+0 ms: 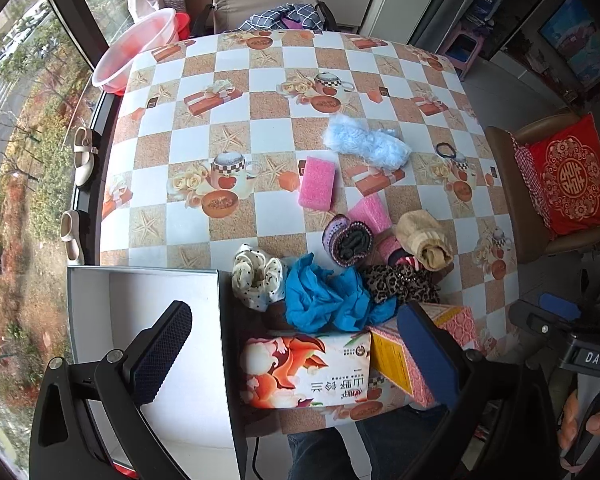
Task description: Organize soft objects
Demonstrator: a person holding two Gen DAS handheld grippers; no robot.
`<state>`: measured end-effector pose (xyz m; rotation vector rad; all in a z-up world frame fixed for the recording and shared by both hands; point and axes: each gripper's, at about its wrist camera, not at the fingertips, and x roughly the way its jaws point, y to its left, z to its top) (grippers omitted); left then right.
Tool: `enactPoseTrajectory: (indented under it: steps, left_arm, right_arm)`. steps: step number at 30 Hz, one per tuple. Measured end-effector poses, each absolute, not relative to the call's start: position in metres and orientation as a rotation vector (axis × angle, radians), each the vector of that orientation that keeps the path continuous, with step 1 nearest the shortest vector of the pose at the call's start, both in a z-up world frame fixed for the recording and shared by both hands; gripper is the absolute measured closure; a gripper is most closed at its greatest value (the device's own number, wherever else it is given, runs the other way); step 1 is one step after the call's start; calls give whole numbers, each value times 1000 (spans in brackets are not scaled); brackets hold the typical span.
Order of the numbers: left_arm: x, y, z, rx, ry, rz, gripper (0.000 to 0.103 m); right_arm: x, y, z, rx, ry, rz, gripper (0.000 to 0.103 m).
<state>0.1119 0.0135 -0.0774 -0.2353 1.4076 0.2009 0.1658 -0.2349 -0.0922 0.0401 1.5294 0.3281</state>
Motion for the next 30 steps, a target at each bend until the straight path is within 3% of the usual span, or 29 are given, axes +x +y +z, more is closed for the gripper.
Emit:
enactPoseTrajectory:
  steps: [14, 30]
  left_arm:
    - [209, 9, -167, -273, 1552, 251, 0]
    - [257, 9, -221, -274, 1618, 259, 0]
  right_arm:
    - [237, -211, -177, -35, 1681, 447, 0]
    - [264, -186, -227, -88, 1773, 507, 0]
